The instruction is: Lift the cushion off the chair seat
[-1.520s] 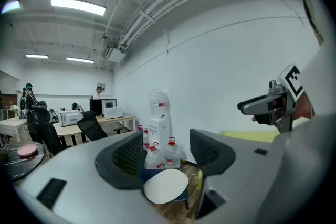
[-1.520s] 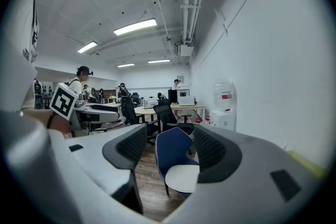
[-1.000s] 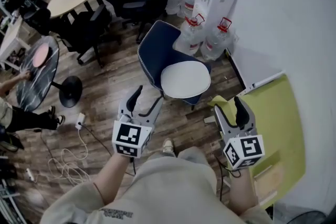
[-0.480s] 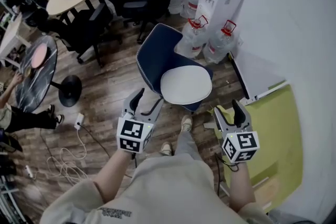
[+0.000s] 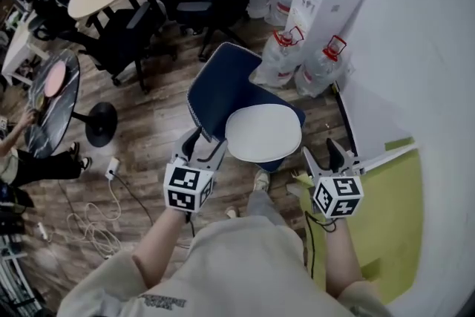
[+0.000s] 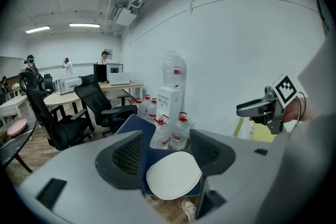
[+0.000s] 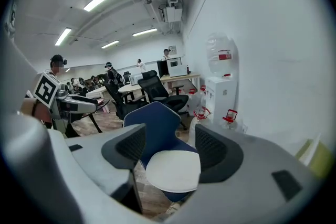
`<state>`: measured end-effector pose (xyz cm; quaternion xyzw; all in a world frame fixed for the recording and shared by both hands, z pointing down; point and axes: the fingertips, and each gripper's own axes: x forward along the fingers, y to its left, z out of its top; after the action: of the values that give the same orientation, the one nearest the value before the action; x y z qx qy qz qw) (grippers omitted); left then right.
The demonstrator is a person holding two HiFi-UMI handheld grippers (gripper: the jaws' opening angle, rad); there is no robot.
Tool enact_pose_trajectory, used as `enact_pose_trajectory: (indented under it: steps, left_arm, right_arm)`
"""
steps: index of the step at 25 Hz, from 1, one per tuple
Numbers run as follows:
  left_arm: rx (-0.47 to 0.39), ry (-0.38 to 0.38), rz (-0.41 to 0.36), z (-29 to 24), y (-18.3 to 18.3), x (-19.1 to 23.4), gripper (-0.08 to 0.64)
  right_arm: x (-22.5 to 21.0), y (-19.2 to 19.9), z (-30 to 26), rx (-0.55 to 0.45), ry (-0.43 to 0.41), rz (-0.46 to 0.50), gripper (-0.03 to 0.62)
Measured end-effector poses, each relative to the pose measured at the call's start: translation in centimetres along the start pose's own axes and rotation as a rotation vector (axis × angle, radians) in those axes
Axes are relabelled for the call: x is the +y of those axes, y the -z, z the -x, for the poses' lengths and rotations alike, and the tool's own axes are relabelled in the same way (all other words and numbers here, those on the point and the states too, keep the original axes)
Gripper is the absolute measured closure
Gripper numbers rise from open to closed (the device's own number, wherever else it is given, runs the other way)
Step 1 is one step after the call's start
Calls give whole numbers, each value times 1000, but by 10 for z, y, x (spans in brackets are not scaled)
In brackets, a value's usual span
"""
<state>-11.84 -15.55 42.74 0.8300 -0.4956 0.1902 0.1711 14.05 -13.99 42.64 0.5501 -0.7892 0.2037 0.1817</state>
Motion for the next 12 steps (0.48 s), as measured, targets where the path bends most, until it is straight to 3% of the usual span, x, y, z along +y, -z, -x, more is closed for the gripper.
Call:
enact_pose_trajectory:
  steps: [12]
  left_arm:
    - [176,-76,127,-143,32,18,290]
  right_arm:
    - [-97,28,-135,152,-68,-44,301]
